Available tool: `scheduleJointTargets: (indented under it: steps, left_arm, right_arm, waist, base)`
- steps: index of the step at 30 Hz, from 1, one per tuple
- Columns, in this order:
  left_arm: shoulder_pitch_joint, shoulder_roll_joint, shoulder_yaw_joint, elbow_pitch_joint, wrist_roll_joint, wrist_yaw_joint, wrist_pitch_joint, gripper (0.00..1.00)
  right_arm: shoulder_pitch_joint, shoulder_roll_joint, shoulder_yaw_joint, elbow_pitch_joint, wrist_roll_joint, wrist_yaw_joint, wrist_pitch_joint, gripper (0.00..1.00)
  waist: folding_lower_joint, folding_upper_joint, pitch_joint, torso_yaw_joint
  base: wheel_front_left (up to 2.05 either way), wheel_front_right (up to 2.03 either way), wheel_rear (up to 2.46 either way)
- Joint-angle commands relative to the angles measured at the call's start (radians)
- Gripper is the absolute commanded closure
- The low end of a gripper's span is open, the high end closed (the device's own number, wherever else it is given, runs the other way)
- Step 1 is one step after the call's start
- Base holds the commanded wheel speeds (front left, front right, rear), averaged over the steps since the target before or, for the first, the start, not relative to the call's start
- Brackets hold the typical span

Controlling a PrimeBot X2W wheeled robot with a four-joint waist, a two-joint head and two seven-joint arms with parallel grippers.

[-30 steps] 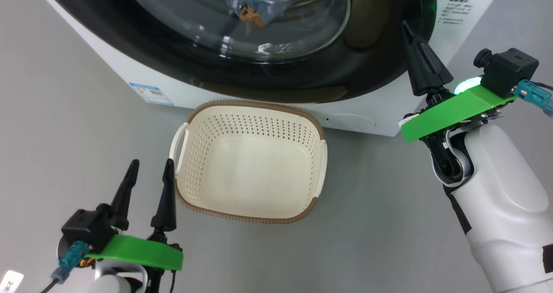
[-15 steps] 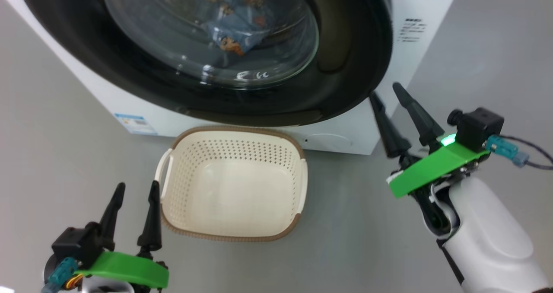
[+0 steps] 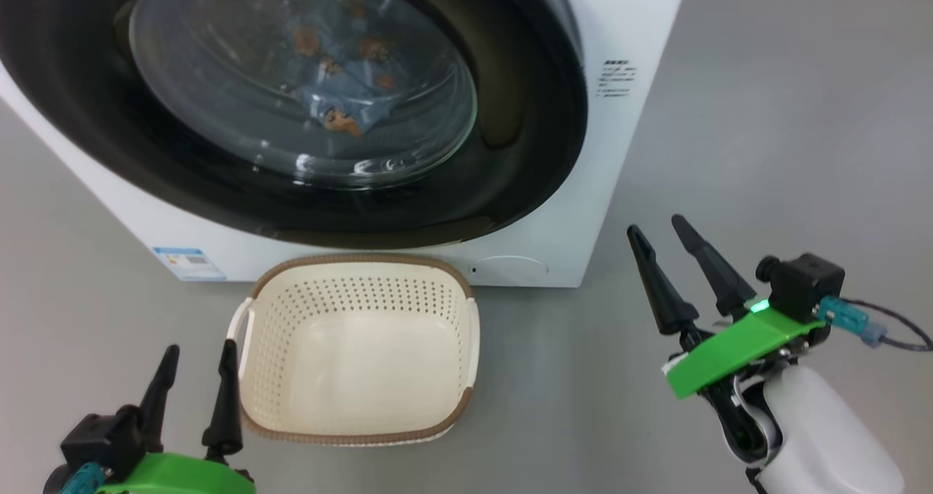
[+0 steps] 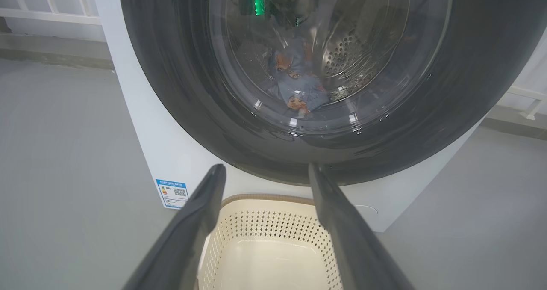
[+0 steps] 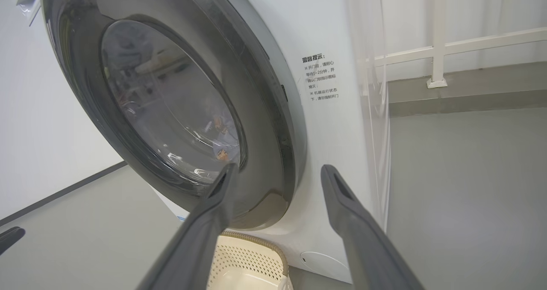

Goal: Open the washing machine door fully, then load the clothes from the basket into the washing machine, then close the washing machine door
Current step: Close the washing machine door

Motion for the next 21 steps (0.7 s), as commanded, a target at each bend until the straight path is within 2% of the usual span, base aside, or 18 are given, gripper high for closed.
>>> scheduleJointTargets:
  steps: [1,21]
  left_arm:
    - [-0.007,0.026,0.042,-0.015,0.008,-0.002,-0.006,0.0]
    - [0.04,0.037,0.088,0.016,-0.002,-0.002,-0.006,0.0]
  right_arm:
    - [0.021,0.0,0.011,-0.029,-0.018,-0.006,-0.005,0.0]
    - [0.167,-0.025,-0.019,-0.031,-0.034,-0.006,-0.005,0.0]
  waist:
    - [0.0,0.0,-0.02,-0.022]
    - [0.0,0.0,-0.075,-0.119]
  base:
    - [0.0,0.0,0.0]
    - [0.0,0.0,0.0]
